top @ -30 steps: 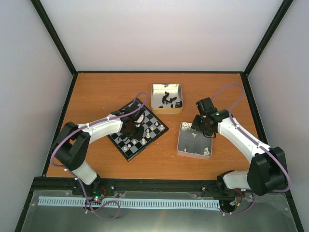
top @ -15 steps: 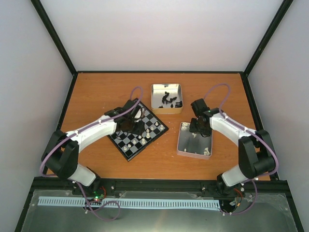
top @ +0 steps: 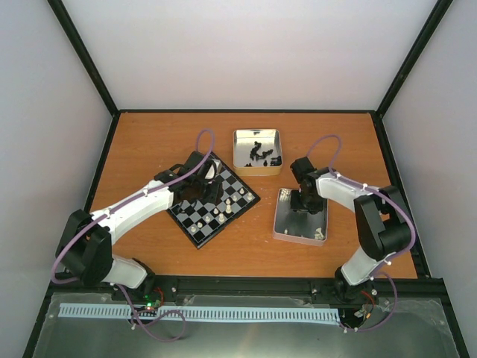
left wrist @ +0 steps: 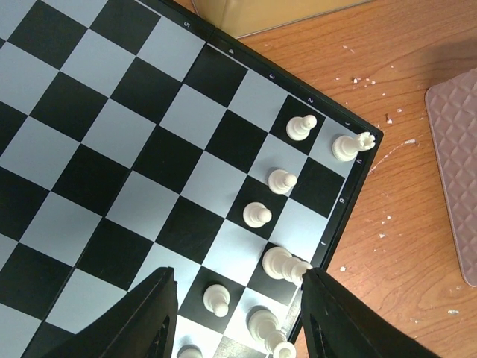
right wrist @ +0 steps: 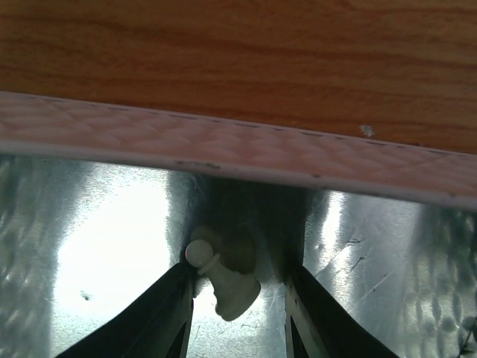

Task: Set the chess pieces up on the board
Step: Pick up the chess piece from the storage box.

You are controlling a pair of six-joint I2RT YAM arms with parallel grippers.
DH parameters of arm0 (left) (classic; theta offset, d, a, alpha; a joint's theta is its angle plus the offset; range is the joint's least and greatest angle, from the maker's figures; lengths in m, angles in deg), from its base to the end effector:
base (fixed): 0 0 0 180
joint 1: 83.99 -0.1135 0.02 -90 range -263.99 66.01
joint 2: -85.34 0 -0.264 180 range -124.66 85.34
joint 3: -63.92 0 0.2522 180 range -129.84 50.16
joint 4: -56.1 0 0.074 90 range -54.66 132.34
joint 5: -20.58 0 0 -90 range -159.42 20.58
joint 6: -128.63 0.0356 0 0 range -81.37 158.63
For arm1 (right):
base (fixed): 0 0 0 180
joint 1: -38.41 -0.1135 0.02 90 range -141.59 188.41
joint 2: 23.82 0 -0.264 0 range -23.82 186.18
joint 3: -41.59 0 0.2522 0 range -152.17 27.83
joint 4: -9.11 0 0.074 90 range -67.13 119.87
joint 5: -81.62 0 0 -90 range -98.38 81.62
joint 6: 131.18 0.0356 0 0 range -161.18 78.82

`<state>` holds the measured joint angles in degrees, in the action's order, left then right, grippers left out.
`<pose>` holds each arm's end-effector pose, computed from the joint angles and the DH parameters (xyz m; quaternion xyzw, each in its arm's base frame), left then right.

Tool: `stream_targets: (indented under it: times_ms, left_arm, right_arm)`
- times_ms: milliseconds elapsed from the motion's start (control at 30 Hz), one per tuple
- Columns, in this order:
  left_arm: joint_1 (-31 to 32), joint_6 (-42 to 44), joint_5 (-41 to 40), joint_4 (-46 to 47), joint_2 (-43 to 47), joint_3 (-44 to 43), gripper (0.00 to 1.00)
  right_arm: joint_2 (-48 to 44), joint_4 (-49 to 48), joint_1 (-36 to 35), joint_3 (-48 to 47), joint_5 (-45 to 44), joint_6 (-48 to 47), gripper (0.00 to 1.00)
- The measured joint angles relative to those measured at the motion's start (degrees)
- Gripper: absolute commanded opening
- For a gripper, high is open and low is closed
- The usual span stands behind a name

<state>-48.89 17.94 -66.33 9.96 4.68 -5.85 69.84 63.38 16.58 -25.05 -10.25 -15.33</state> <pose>0.2316 -0.1651 0.2344 0.1278 0.9500 -0.1556 0.2386 0.2586 0.1023 0.1541 0.0362 0.9963 0.0158 0.0760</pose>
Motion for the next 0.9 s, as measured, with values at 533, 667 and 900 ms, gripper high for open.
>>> stream_targets:
  times_ms: [533,667,900]
  left_arm:
    - [0.0,0.0,0.1,0.7,0.2,0.0,0.46]
    - [0.0,0.0,0.2,0.7,0.3,0.0,0.46]
    - [0.0,0.0,1.2,1.2,0.3,0.0,0.46]
  right_arm:
    - [1.9,0.0,0.0,-1.5,-0.5,-4.0,0.25]
    - [2.0,0.0,0.0,-1.7,-0.7,-4.2,0.22]
    - [1.7,-0.1,0.0,-1.5,-0.2,-4.2,0.21]
